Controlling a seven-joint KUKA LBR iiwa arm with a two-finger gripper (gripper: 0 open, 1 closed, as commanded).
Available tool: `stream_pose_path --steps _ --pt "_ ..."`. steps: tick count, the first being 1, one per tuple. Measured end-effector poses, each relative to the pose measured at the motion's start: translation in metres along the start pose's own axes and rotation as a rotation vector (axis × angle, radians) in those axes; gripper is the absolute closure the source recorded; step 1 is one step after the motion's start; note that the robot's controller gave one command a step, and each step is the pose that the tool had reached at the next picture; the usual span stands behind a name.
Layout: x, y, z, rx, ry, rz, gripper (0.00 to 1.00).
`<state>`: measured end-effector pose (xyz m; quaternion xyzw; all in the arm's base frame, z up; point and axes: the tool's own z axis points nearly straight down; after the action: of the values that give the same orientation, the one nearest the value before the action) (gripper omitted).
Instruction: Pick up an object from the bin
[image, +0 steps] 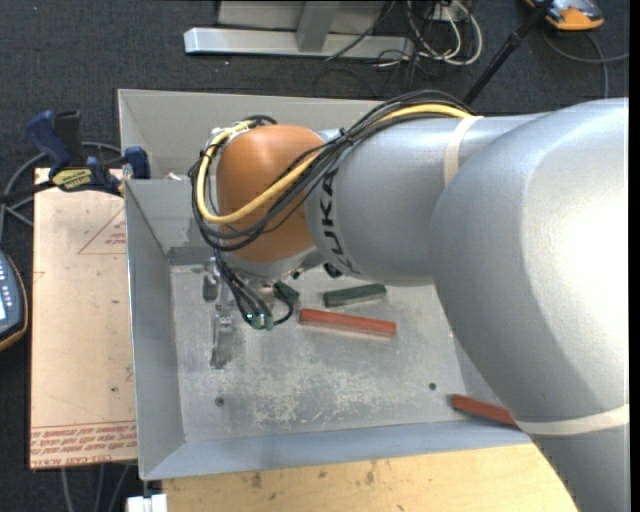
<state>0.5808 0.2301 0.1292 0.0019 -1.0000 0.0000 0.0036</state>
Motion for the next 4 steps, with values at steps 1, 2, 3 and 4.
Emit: stream_pose_path --steps 1,2,3,4 --pt "-0.076 -0.028 -0.041 0.001 -0.018 -0.412 0.0" --pt "-0.074 -0.076 -0.035 0.0 -0.009 -0.203 0.0" --pt "-0.066 -0.114 0.06 -0.001 -0.013 -0.25 0.0" --pt "-0.067 -0.112 0.055 -0.003 -0.015 -0.252 1.0"
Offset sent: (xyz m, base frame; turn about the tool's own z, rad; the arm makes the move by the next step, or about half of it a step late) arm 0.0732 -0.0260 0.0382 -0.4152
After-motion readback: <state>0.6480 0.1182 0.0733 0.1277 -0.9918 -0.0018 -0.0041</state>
